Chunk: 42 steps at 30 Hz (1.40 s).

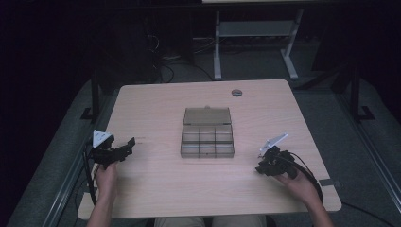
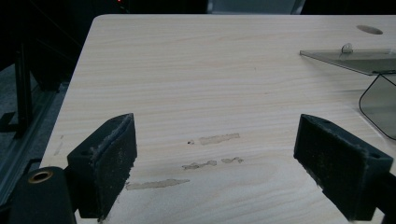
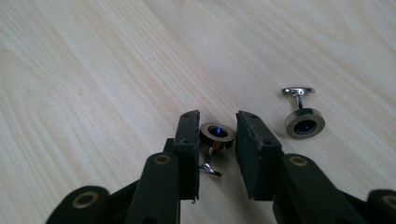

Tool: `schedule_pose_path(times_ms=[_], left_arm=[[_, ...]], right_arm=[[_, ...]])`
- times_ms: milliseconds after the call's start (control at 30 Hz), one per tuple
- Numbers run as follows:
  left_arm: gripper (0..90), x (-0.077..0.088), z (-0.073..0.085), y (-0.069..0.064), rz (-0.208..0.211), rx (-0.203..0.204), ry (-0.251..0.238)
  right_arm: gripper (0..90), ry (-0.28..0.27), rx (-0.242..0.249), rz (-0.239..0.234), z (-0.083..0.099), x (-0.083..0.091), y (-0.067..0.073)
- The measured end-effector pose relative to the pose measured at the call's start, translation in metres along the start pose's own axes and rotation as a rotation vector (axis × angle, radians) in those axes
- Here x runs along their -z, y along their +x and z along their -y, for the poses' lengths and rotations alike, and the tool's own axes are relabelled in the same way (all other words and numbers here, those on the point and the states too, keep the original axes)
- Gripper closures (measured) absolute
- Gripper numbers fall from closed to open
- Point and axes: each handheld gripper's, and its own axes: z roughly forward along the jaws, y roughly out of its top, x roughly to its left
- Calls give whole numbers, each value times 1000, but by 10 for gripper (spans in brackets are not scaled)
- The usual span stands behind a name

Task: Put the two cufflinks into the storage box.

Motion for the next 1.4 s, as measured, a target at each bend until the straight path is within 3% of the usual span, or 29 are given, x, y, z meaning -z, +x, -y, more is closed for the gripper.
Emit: schedule_pose_path(times_ms=[333, 500, 867, 900, 1400], left_arm=[[129, 1, 0, 1, -5, 2, -2], [129, 1, 0, 1, -4, 6, 0], [129, 0, 1, 2, -5, -3, 8], [129, 0, 1, 1, -4, 19, -2], [129, 0, 1, 1, -4, 19, -2]], right_arm=[[728, -6, 24, 19, -1, 3, 4], [729, -29, 54, 24, -10, 10, 9], [729, -101, 116, -31, -59, 18, 16], [729, -111, 122, -48, -67, 17, 17], [728, -94, 177, -108, -119, 4, 15]])
